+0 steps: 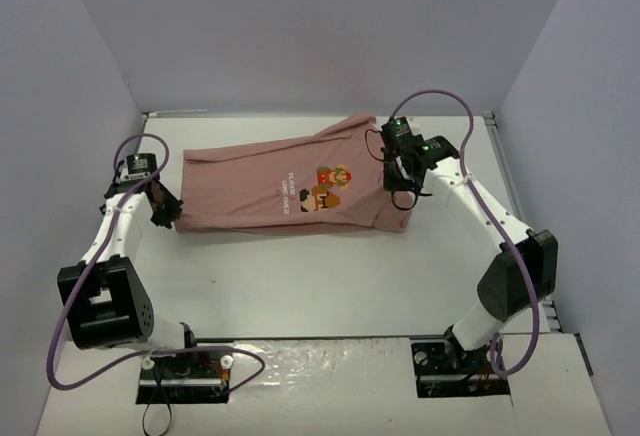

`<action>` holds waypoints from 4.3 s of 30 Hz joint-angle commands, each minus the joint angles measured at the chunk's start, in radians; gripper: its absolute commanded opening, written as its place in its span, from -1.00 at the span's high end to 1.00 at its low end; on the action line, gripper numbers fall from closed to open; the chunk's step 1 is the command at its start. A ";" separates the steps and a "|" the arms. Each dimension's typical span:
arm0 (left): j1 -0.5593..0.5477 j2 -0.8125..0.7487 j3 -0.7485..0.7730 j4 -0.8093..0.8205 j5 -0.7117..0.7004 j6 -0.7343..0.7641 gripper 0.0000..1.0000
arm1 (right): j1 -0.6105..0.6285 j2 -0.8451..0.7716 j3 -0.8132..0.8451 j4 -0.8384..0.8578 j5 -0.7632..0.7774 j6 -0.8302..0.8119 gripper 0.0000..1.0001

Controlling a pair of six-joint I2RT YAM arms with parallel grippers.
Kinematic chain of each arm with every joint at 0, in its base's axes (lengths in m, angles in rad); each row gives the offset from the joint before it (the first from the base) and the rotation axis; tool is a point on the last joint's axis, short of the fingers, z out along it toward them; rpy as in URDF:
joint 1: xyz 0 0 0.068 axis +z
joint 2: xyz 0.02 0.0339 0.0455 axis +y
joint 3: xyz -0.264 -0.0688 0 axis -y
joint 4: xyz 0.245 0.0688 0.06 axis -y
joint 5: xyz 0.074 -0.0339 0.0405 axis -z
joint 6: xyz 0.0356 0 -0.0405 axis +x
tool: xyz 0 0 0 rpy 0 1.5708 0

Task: Fold and stack the t-shirts
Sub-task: Fold the flattened tshirt in 1/3 of the way

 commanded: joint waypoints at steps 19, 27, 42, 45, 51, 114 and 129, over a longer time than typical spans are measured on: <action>0.012 -0.018 -0.028 0.073 0.004 0.010 1.00 | -0.031 -0.010 0.091 0.046 0.045 -0.094 1.00; 0.012 -0.206 -0.163 0.044 0.038 0.016 1.00 | -0.033 -0.227 -0.044 0.044 0.001 -0.036 1.00; 0.012 -0.241 -0.121 0.001 0.004 0.061 1.00 | -0.049 -0.183 0.019 0.032 -0.011 -0.097 1.00; 0.012 -0.203 -0.091 0.008 -0.022 0.064 1.00 | -0.050 -0.124 0.074 0.029 -0.017 -0.127 1.00; 0.012 -0.186 -0.090 0.012 -0.039 0.059 1.00 | -0.053 -0.023 0.153 0.030 -0.041 -0.165 1.00; 0.015 0.063 -0.075 0.157 0.047 0.148 -0.28 | -0.162 0.101 -0.011 0.198 -0.334 -0.353 0.11; 0.019 0.171 -0.080 0.148 0.070 0.153 -0.06 | -0.162 0.063 -0.160 0.249 -0.401 -0.379 0.11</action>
